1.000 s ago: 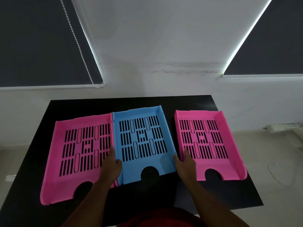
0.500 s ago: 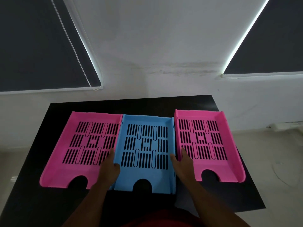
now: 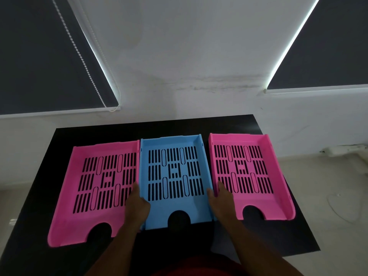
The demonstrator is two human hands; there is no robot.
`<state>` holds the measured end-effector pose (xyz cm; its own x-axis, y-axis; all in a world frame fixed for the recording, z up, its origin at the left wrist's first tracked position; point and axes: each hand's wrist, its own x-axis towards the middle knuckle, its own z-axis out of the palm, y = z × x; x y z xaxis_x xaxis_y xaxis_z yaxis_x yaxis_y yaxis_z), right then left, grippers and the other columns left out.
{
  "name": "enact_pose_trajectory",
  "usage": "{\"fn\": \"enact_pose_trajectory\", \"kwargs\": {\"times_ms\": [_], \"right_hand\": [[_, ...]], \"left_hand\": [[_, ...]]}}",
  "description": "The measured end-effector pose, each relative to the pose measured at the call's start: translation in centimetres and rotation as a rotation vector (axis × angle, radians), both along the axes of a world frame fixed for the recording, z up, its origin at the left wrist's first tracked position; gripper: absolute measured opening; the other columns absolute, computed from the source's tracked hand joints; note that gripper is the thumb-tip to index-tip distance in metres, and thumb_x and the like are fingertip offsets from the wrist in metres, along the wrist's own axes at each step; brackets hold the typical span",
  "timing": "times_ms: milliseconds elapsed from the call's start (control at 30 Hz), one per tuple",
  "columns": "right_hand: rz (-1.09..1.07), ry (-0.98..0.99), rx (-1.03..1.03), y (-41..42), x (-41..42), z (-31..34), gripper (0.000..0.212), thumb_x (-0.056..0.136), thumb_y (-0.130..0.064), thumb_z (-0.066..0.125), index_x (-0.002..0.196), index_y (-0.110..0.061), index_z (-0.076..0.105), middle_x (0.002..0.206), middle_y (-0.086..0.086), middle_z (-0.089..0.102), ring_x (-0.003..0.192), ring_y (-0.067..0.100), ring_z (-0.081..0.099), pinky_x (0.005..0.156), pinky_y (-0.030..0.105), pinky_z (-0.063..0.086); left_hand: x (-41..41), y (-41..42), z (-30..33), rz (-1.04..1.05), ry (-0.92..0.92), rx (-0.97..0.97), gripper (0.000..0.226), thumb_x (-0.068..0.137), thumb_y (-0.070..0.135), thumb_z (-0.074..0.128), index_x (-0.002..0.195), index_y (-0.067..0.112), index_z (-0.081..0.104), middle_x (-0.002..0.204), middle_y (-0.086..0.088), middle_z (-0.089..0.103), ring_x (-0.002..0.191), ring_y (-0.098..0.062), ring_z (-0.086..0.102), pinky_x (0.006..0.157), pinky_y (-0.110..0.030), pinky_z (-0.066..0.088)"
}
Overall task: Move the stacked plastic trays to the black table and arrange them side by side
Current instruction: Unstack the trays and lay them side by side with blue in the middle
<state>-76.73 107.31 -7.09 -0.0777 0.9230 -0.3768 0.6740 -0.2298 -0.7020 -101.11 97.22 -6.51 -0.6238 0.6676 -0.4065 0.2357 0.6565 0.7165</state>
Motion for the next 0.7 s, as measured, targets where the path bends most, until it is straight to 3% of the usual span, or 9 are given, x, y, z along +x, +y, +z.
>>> {"fn": "enact_pose_trajectory", "kwargs": {"times_ms": [67, 167, 233, 433, 700], "right_hand": [[0.024, -0.01, 0.018, -0.1, 0.1, 0.4, 0.021, 0.1, -0.018, 0.057, 0.117, -0.006, 0.056, 0.099, -0.004, 0.058, 0.088, 0.009, 0.057, 0.057, 0.004, 0.046], [0.021, 0.007, 0.037, 0.0, 0.1, 0.2, 0.015, 0.099, -0.018, 0.057, 0.108, -0.007, 0.059, 0.09, -0.003, 0.062, 0.077, 0.008, 0.061, 0.064, 0.012, 0.052], [0.034, 0.009, 0.035, 0.0, 0.1, -0.3, 0.012, 0.099, -0.019, 0.057, 0.102, -0.008, 0.06, 0.084, 0.0, 0.064, 0.072, 0.011, 0.064, 0.059, 0.014, 0.051], [0.072, 0.02, 0.039, -0.1, 0.1, -0.6, 0.012, 0.101, -0.019, 0.052, 0.102, -0.009, 0.06, 0.087, 0.009, 0.068, 0.077, 0.023, 0.071, 0.066, 0.033, 0.063], [0.092, 0.022, 0.047, -0.1, 0.0, -1.0, 0.012, 0.103, -0.017, 0.049, 0.108, -0.01, 0.056, 0.09, 0.008, 0.068, 0.079, 0.02, 0.071, 0.065, 0.031, 0.062]], "left_hand": [[0.0, 0.0, 0.2, -0.004, -0.009, 0.001, 0.078, 0.094, -0.011, 0.043, 0.157, 0.017, 0.007, 0.158, -0.023, 0.031, 0.045, -0.006, 0.036, 0.033, -0.014, 0.035], [0.0, -0.1, 0.4, -0.017, -0.01, -0.002, 0.079, 0.094, -0.01, 0.043, 0.157, 0.019, 0.006, 0.161, -0.021, 0.024, 0.045, -0.006, 0.036, 0.036, -0.014, 0.035], [0.0, -0.1, 0.4, -0.021, -0.012, -0.003, 0.079, 0.095, -0.01, 0.042, 0.157, 0.02, 0.006, 0.161, -0.019, 0.023, 0.044, -0.006, 0.035, 0.037, -0.014, 0.035], [-0.1, -0.2, 0.3, -0.023, -0.019, 0.0, 0.078, 0.096, -0.007, 0.044, 0.157, 0.022, 0.006, 0.162, -0.017, 0.023, 0.048, -0.007, 0.039, 0.043, -0.019, 0.039], [0.0, -0.5, 0.6, -0.04, -0.023, 0.005, 0.075, 0.098, -0.004, 0.042, 0.157, 0.022, 0.004, 0.16, -0.018, 0.029, 0.046, -0.006, 0.036, 0.039, -0.016, 0.036]]}}
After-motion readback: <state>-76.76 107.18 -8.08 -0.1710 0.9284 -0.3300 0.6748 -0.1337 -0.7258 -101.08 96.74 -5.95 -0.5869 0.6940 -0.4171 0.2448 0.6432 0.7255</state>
